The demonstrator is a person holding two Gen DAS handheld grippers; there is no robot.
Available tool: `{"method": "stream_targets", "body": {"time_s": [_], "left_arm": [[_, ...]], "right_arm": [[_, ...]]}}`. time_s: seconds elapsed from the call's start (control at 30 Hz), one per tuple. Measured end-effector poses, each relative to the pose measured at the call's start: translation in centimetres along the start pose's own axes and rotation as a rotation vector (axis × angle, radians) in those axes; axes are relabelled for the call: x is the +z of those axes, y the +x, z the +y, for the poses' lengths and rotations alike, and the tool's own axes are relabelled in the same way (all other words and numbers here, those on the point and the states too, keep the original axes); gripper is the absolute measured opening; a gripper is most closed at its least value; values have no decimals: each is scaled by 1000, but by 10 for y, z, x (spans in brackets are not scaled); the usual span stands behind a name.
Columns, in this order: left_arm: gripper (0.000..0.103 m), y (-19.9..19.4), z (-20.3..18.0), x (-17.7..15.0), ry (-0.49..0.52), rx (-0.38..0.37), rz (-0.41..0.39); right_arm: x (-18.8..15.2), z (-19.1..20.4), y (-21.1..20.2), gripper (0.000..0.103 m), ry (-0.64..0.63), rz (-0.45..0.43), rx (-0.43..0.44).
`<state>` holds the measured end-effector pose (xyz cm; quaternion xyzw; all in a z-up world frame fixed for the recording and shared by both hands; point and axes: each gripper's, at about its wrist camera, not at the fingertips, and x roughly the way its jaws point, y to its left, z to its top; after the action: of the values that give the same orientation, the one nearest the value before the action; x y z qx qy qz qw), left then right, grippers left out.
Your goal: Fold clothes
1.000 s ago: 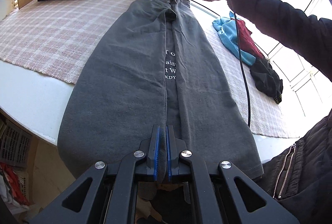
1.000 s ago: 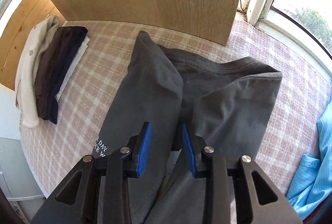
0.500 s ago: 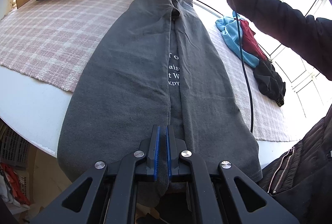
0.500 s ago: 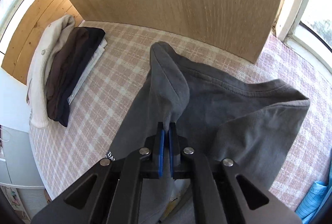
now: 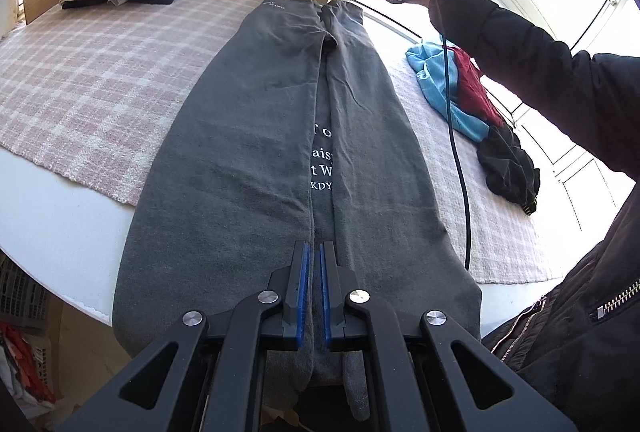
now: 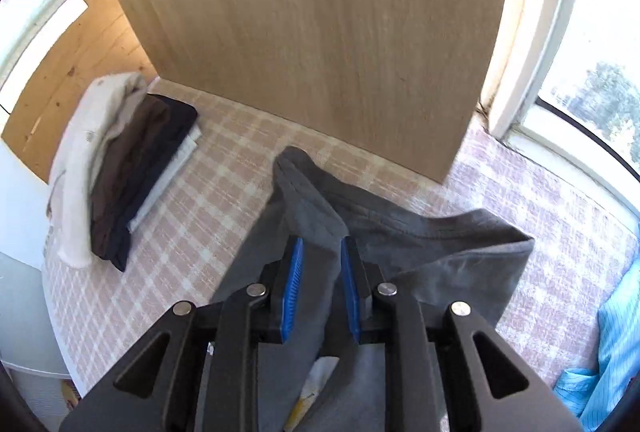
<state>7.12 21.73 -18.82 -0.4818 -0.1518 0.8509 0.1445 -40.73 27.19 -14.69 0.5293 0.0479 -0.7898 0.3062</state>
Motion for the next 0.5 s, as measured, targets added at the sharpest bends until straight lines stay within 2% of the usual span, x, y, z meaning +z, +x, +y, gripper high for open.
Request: {"method": "stream_targets", "body": {"time_s": [0.07, 0.23, 0.3, 0.37, 0.43, 0.5], "left_arm": [[4, 6, 2, -1, 0, 2, 20], [4, 16, 7, -6, -15, 0, 55], [4, 15, 7, -3, -18, -8, 58], [4, 10, 4, 1, -6, -24, 47], [4, 9, -3, 9, 14, -47, 31], [4, 13, -14, 18, 47, -75, 21]], "right_arm": [[9, 11, 11, 20, -26, 14, 54], [25, 0, 71, 20, 12, 69, -42], [26, -9, 76, 18, 17, 98, -74], [24, -16, 42, 18, 16, 45, -40], [17, -30, -8, 23, -9, -60, -63], [7, -52, -45, 48, -6, -110, -134]]}}
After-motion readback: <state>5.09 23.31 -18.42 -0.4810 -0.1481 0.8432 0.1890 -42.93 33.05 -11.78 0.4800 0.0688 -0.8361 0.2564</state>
